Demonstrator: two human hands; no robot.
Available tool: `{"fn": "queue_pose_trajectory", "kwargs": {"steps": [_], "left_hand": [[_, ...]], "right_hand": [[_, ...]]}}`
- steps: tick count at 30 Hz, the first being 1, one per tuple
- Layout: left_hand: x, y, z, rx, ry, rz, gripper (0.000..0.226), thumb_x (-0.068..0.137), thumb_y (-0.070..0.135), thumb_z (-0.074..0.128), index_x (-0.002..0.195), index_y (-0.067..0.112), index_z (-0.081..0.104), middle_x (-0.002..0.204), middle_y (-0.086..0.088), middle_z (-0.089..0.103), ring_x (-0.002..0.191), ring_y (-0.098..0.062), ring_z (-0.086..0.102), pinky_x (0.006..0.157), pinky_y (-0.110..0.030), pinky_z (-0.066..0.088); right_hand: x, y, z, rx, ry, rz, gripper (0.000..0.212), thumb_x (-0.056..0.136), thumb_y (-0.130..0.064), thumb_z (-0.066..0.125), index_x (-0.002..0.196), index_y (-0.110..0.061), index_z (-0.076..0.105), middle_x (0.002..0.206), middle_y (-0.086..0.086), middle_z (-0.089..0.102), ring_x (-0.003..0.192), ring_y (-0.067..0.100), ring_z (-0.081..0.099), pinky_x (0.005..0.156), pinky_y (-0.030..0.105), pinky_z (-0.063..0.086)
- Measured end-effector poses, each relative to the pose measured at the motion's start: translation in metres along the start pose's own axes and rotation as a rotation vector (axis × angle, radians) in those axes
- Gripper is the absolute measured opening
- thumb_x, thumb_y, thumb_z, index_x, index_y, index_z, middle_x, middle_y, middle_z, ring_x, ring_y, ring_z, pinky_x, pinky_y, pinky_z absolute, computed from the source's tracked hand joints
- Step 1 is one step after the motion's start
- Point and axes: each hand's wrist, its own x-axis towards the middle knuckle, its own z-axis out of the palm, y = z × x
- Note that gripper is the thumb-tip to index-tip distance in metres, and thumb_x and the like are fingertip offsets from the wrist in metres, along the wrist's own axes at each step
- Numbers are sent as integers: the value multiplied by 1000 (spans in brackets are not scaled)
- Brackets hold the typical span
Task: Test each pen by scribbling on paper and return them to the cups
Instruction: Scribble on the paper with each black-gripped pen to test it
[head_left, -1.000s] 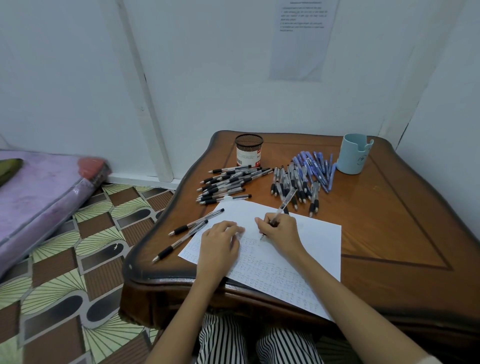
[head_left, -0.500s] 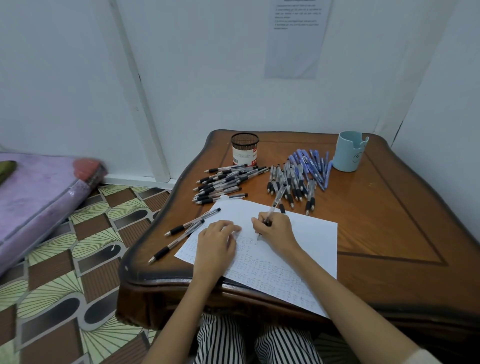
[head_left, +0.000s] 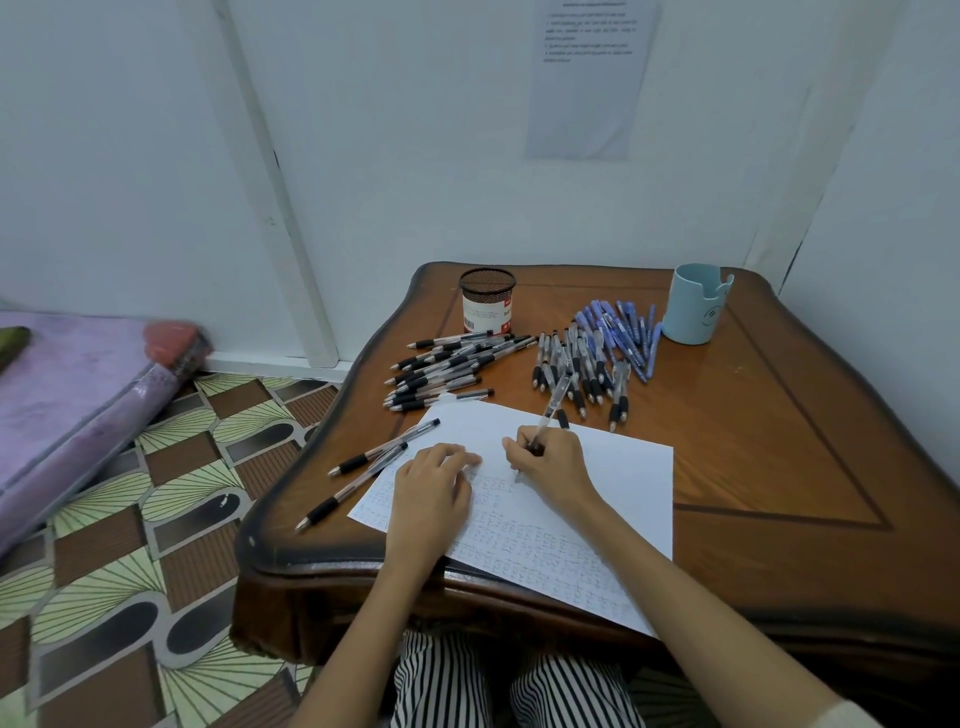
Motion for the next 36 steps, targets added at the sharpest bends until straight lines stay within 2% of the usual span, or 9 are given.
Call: {"fn": "queue_pose_trajectory", "kwargs": {"steps": [6,9,11,13,16,20,24,31,36], "left_hand": [[0,1,0,-5,7,5,29,95,20,48,118,28,63,126,8,57,117,-9,48,103,-31,38],[1,0,0,-9,-1,6,29,95,20,48,118,28,63,127,8,56,118,-8,48,103,-32,38],[1,0,0,-11,-1,7,29,95,20,49,118,28,63,127,8,56,118,-8,47,103,-31,37],[1,0,0,-8,-2,8,29,95,20,48,118,28,63,126,9,56,118,-8,47,103,-31,37],[1,0,0,-6,-11,4,29,95,21,47,119,30,62,127,9,56,118,-8,47,102,-32,37],[2,1,-1,7,-29,1,30,96,22,46,120,32,60,128,11,53,120,-6,44,104,-30,35],[1,2,-3,8,-21,2,29,96,21,45,119,31,60,128,11,53,120,-6,44,103,-29,32],[1,5,-7,20,-47,-4,30,97,22,43,120,32,58,129,13,50,121,-4,40,102,-25,28],[0,5,-8,15,-51,0,30,97,21,42,120,31,58,129,13,50,121,-5,40,101,-25,27]], "right_hand": [[-3,-5,-5,101,127,48,35,91,-26,60,61,-13,49,57,-4,49,51,2,45,57,15,37],[-1,-4,-12,211,126,129,17,89,-25,64,96,-14,54,67,-4,46,59,6,45,59,17,39],[1,-4,-14,291,105,222,41,87,-30,65,121,-19,43,71,-5,45,58,8,43,51,15,38],[3,-2,-16,372,104,273,42,91,-33,58,127,-16,43,68,-5,46,53,4,42,46,15,35],[4,-1,-20,487,88,258,23,102,-16,36,109,-1,53,50,0,47,33,5,38,32,16,29],[2,-6,-22,586,53,263,33,102,-13,25,104,-3,56,43,-3,46,27,6,33,29,14,23],[1,-6,-22,571,76,242,23,102,-27,36,109,-20,57,42,-6,38,30,4,28,30,15,21],[-1,-7,-20,493,154,250,25,100,-25,43,99,-13,65,45,-5,37,33,2,29,32,14,22],[25,-8,-24,39,278,179,18,95,-18,53,80,-9,57,58,0,41,54,12,37,48,22,26]]}}
